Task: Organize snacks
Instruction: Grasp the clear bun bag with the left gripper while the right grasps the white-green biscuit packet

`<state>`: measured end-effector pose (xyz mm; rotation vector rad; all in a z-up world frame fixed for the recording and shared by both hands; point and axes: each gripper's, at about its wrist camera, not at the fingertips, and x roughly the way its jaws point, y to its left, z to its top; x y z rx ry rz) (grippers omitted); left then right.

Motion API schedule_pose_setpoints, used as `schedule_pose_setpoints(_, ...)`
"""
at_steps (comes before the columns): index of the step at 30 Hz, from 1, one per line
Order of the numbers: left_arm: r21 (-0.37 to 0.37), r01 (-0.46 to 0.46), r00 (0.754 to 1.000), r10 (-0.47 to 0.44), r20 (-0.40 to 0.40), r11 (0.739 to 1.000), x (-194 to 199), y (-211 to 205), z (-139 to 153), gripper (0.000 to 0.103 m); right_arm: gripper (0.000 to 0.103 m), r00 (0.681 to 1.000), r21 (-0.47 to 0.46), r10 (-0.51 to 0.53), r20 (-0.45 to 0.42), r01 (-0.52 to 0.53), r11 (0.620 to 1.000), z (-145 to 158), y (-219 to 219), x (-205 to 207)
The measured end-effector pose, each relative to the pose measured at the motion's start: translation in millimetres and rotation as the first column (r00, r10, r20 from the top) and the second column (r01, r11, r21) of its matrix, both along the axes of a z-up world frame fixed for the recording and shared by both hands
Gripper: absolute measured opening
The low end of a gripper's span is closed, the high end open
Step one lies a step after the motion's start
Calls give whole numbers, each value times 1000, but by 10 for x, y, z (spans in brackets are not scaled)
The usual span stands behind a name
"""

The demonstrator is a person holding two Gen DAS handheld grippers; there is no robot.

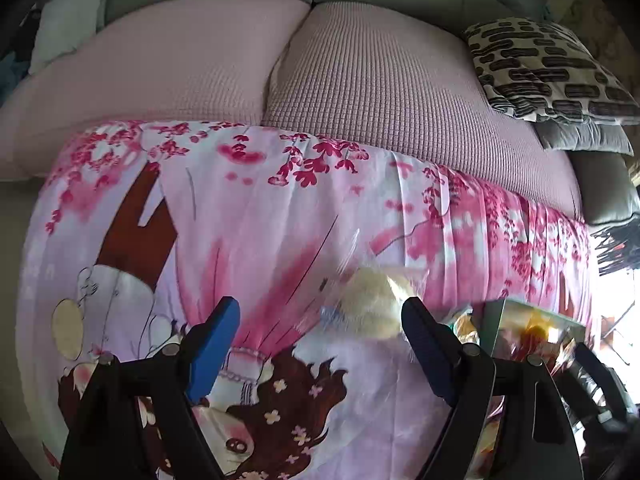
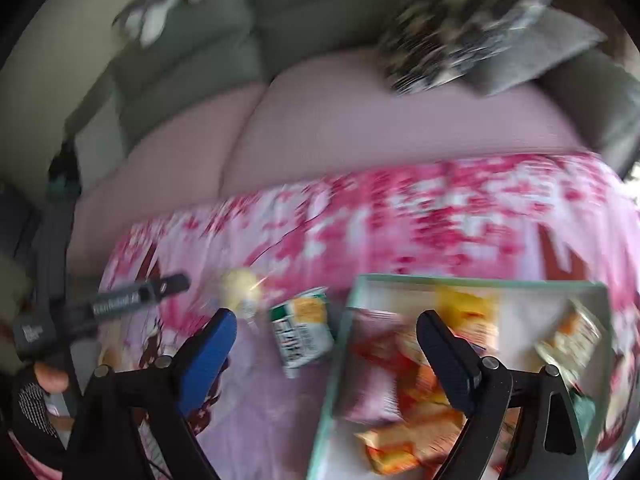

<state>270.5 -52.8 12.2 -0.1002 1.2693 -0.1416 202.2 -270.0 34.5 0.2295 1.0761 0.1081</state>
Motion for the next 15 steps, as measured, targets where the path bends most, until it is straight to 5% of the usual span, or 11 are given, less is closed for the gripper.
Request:
schedule_pose_setpoints(7,-50,69,991,-74,-110,996,254,-212,-178,84,68,975,-37,89,-201,-99,994,-547,225,361)
schedule_pose_setpoints(15,-40,179,966,-183,-182,983,336,-498,-507,84,68,960,-82,155,-235,-178,981,-671,392,484)
